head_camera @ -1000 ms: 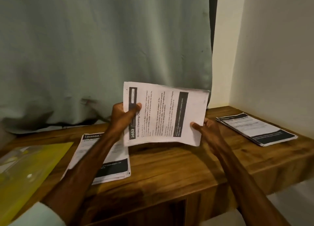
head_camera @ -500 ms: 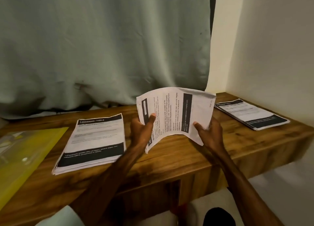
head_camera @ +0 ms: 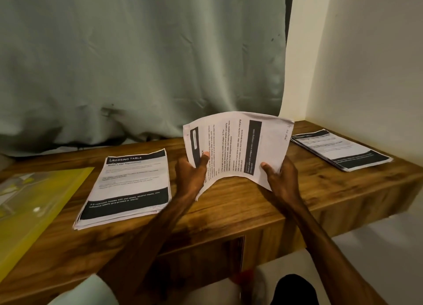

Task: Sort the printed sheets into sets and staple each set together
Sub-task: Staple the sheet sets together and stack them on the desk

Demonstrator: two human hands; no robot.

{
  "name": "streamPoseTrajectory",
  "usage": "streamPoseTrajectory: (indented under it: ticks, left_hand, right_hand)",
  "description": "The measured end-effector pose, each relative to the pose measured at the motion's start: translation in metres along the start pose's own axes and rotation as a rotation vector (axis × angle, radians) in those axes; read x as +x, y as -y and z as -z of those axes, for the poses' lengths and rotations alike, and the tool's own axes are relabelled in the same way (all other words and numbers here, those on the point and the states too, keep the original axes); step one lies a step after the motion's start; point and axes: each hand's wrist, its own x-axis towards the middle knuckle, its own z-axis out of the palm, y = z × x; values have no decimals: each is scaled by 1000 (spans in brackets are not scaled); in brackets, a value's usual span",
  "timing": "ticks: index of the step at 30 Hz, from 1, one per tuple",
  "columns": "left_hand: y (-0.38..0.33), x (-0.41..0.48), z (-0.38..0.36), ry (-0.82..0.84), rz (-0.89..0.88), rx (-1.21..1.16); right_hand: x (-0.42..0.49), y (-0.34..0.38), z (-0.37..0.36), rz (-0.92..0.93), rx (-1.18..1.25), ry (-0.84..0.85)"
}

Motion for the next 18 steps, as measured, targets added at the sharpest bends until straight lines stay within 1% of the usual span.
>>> streamPoseTrajectory:
  ticks: [3, 6, 10, 14, 18]
  left_hand:
    - [-5, 2, 2, -10, -40, 23]
    - [-1, 0, 4, 12, -24, 51]
    - [2, 4, 10, -14, -58, 17]
    - [4, 2, 14, 14, -64, 49]
    - [4, 9, 17, -16, -79, 36]
  right_hand:
    - [5, 2, -1, 13, -6, -12]
    - [3, 2, -3, -9, -14, 19]
    - [7, 4, -2, 8, -24, -9]
    - [1, 1, -5, 9, -22, 27]
    - [1, -2, -7, 10, 18, 0]
